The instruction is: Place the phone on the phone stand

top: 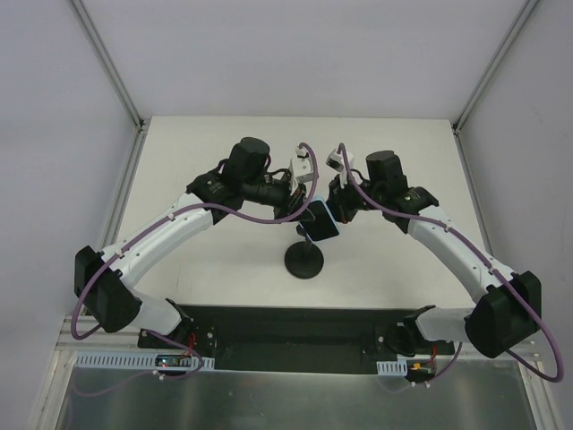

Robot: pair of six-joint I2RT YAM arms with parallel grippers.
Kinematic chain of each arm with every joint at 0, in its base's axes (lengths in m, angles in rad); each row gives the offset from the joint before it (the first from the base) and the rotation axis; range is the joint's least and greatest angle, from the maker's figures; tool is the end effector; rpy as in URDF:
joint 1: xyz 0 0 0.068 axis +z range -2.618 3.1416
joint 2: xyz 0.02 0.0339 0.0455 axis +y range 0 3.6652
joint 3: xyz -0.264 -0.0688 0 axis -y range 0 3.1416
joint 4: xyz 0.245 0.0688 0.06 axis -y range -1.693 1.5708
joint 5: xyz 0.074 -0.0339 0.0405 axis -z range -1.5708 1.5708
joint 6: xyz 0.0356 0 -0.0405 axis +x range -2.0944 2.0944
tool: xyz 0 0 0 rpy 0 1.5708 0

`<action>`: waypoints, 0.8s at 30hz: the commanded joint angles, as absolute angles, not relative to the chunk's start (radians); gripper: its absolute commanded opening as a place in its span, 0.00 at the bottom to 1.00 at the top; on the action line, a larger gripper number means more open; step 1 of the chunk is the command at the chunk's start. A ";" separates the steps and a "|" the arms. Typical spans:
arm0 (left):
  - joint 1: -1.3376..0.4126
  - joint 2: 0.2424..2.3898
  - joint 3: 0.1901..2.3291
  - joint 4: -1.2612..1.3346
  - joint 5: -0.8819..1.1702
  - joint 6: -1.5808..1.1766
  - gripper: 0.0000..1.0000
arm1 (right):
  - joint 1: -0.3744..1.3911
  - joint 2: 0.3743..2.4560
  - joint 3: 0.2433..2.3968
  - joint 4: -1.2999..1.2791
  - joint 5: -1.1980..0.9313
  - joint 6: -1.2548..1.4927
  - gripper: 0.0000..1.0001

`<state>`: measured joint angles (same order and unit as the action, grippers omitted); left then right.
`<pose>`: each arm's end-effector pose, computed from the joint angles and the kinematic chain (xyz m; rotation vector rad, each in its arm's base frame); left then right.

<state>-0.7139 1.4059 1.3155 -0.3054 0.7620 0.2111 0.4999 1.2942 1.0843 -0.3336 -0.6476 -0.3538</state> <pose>0.2243 -0.2269 0.3731 1.3256 1.5017 -1.0715 0.2422 0.1567 0.3221 -1.2001 1.7027 0.7694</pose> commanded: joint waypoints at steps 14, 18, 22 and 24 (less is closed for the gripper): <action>-0.819 1.466 1.443 -0.523 0.059 0.219 0.00 | 0.629 1.029 0.888 -0.061 0.167 -0.077 0.00; -0.822 1.480 1.457 -0.543 -0.098 0.137 0.00 | 0.718 1.000 0.853 -0.083 0.479 0.026 0.00; -0.819 1.512 1.454 -0.569 -0.251 0.136 0.00 | 0.764 0.942 0.809 -0.074 0.667 0.070 0.00; -0.810 1.540 1.459 -0.597 -0.268 0.132 0.00 | 0.776 0.907 0.770 -0.004 0.741 0.052 0.00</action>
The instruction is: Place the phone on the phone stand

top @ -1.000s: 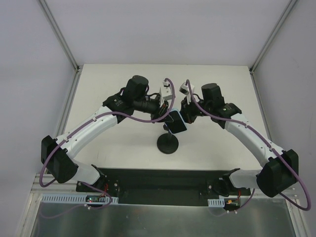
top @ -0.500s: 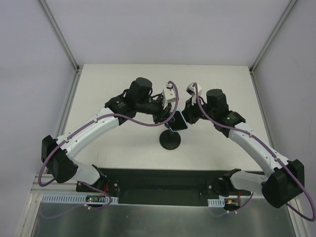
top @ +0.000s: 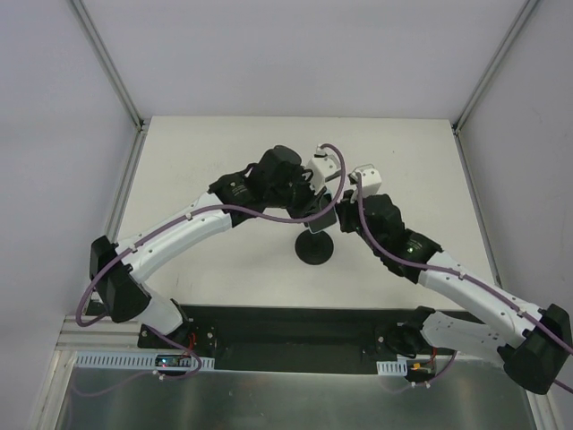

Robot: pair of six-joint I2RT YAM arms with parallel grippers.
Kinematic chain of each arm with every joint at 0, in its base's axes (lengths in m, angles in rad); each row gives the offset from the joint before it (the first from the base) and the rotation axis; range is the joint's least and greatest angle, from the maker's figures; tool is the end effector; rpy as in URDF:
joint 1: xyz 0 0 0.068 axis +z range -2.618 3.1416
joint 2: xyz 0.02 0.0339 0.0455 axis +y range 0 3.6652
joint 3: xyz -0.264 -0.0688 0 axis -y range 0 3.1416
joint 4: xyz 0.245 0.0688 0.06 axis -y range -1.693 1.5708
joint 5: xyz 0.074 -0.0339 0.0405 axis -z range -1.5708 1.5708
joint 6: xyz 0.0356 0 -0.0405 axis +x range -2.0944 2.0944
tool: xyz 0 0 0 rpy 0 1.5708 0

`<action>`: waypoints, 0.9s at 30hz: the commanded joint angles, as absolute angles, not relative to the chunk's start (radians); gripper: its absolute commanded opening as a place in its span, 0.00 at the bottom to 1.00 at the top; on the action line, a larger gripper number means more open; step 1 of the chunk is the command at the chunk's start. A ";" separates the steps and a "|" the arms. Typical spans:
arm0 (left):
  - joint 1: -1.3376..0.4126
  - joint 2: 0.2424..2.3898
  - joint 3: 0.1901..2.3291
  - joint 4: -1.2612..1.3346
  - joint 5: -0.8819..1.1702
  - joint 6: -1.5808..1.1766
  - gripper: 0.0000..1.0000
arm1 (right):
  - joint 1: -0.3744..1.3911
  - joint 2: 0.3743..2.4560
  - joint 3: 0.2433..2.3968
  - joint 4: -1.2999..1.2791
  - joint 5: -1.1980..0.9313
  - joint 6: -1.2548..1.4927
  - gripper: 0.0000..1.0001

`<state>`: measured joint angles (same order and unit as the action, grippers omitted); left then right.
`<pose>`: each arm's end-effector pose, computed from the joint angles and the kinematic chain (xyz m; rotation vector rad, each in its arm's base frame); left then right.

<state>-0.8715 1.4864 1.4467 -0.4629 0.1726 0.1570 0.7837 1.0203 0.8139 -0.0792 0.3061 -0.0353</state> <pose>0.2145 -0.2645 0.3742 1.1378 1.7933 -0.6106 0.1758 0.1601 0.3166 -0.5369 1.7698 0.2389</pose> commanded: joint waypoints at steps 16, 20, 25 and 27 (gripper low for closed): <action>-0.752 1.675 1.520 -0.647 -0.365 0.075 0.00 | 1.202 1.003 0.791 0.218 1.167 -0.154 0.00; -0.707 1.677 1.522 -0.646 -0.280 0.054 0.00 | 1.275 1.075 0.868 0.120 1.158 -0.060 0.00; -0.703 1.666 1.522 -0.635 -0.195 0.040 0.00 | 1.304 1.138 0.919 0.045 1.181 -0.016 0.00; -0.703 1.669 1.525 -0.632 -0.169 0.031 0.00 | 1.312 1.146 0.923 0.012 1.189 -0.003 0.00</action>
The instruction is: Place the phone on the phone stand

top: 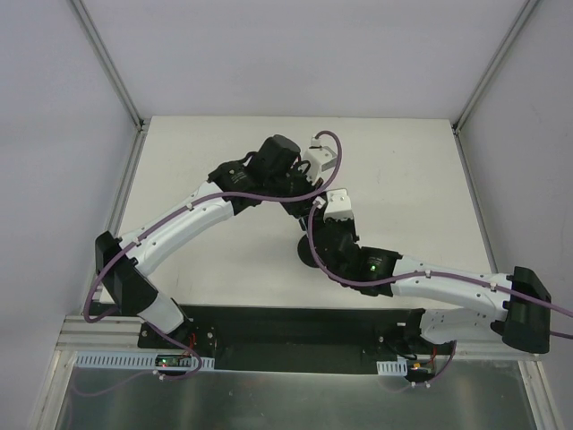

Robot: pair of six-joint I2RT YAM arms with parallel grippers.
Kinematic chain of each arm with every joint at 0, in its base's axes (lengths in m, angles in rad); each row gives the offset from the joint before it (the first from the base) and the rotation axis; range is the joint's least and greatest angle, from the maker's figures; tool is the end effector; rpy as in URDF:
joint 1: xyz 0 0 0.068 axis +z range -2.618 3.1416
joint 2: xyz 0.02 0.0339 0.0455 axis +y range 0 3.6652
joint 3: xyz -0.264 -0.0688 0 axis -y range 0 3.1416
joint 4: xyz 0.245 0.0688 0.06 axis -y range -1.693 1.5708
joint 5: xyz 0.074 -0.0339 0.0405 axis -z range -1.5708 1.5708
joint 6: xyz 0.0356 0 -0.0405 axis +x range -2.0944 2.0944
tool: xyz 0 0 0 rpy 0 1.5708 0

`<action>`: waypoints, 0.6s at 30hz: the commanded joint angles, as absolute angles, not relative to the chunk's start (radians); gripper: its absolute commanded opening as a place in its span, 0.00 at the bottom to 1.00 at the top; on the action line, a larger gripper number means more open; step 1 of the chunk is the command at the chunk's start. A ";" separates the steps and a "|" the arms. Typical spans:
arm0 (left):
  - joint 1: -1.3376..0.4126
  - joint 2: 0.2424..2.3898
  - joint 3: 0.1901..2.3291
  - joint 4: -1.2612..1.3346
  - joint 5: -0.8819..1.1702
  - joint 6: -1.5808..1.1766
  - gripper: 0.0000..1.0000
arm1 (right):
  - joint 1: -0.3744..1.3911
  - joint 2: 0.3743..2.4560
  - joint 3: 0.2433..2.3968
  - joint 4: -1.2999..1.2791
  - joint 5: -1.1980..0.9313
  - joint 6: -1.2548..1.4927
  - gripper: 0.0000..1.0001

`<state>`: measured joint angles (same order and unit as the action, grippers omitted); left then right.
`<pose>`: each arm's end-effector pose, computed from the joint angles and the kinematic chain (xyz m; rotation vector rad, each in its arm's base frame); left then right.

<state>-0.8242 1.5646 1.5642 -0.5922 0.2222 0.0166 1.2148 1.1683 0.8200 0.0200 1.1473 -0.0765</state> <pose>0.2344 -0.2649 0.3767 1.0304 1.9807 -0.6947 0.1180 0.2242 0.3006 -0.3605 1.6713 -0.2460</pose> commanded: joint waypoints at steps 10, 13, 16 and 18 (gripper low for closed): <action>-0.703 1.655 1.517 -0.618 -0.106 0.032 0.00 | 1.347 1.190 0.963 -0.020 1.080 0.104 0.00; -0.703 1.643 1.506 -0.609 -0.084 0.038 0.00 | 1.347 1.151 0.950 -0.029 0.981 0.062 0.14; -0.703 1.635 1.499 -0.603 -0.065 0.055 0.00 | 1.347 1.067 0.907 -0.026 0.832 -0.045 0.34; -0.703 1.631 1.494 -0.594 -0.045 0.061 0.00 | 1.336 0.985 0.873 -0.028 0.701 -0.066 0.48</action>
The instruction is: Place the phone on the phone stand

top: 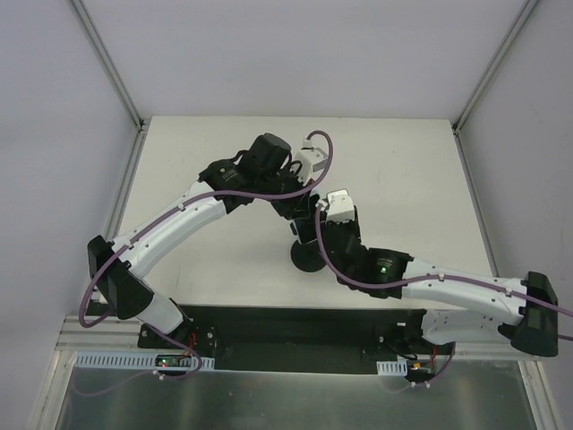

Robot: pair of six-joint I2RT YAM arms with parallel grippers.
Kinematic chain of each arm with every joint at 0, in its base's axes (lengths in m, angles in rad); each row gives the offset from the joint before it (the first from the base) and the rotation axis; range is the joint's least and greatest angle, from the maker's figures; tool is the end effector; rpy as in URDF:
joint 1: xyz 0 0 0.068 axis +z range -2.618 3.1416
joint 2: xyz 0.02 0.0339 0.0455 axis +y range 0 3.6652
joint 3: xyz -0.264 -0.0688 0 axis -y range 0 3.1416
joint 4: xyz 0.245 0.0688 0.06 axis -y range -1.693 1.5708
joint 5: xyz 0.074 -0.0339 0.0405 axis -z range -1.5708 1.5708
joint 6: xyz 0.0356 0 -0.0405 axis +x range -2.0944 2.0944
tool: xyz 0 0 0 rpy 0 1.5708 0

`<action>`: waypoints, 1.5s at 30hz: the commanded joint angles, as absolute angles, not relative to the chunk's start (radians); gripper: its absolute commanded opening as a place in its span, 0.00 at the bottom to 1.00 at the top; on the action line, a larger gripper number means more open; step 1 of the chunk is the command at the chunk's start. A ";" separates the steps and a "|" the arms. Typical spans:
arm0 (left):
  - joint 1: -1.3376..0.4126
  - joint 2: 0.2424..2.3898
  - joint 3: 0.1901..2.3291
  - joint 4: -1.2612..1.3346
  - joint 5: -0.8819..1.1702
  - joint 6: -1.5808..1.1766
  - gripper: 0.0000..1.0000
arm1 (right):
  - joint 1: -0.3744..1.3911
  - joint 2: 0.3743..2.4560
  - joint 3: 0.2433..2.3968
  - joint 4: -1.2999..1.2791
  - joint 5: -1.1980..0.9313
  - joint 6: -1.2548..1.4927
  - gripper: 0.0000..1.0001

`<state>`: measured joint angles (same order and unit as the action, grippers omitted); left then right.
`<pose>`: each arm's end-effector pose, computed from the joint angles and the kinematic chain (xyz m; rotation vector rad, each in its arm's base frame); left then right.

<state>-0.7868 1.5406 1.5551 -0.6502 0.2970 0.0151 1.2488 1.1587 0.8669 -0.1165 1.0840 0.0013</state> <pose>0.2349 -0.2503 0.3768 1.0449 2.0252 -0.7467 0.1088 0.2266 0.3064 -0.4306 1.7072 -0.1701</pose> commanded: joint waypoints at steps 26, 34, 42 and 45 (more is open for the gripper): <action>-0.704 1.473 1.413 -0.543 0.641 0.219 0.00 | 0.388 0.994 0.790 0.107 -0.861 -0.175 0.68; -0.706 1.466 1.399 -0.545 0.678 0.242 0.00 | 0.371 1.209 0.862 0.177 -1.000 -0.200 0.68; -0.704 1.483 1.402 -0.543 0.650 0.248 0.00 | 0.385 1.308 0.928 0.202 -1.075 -0.172 0.59; -0.704 1.497 1.405 -0.545 0.649 0.245 0.00 | 0.396 1.315 0.927 0.216 -1.072 -0.167 0.55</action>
<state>-0.6991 1.4715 1.4258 -0.4614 0.6125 0.2501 0.3820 1.3079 0.8867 0.1417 -0.9947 -0.1642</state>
